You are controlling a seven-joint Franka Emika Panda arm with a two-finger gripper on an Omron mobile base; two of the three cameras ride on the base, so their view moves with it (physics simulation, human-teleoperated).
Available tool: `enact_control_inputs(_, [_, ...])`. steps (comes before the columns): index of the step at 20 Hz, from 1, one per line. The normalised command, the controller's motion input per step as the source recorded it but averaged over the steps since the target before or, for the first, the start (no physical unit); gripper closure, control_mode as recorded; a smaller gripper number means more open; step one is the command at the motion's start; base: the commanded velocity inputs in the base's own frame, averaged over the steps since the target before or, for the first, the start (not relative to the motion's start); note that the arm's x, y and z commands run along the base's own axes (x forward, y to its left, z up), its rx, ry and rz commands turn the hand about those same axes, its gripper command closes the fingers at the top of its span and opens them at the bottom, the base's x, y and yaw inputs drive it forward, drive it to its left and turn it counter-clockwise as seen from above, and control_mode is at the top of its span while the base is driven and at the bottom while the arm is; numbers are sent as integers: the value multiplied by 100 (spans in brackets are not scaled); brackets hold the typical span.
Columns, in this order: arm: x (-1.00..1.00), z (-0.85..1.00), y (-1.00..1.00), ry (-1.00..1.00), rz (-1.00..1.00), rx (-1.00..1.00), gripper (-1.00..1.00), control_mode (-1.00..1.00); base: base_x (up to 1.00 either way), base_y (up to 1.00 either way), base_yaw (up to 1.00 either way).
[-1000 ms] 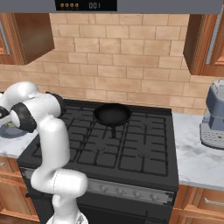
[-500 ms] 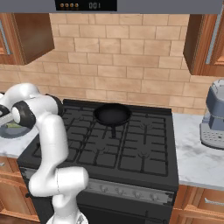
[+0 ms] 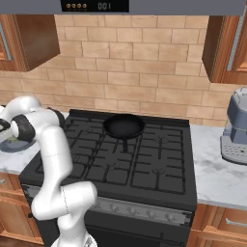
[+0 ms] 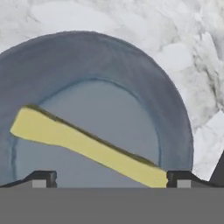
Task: Pick up the butter stick and place it in the pan. Then turn on the burner for the pan.
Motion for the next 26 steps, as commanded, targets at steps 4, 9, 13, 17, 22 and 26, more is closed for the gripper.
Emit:
enact_control_inputs(4, [34,-33,0,0,15,0,-100,-100,0,0,0])
enact_control_inputs(9, [28,-30,0,2,13,0,-100,-100,0,0,0])
enact_control_inputs(13, [3,-33,1,1,10,0,100,-100,0,0,0])
enact_control_inputs(17, [-7,-26,3,0,2,0,100,-100,0,0,0])
enact_control_inputs(22, [-9,-8,-2,-1,0,0,100,-100,0,0,0])
enact_control_inputs(26, [-27,24,-24,-3,0,0,100,-100,0,0,0])
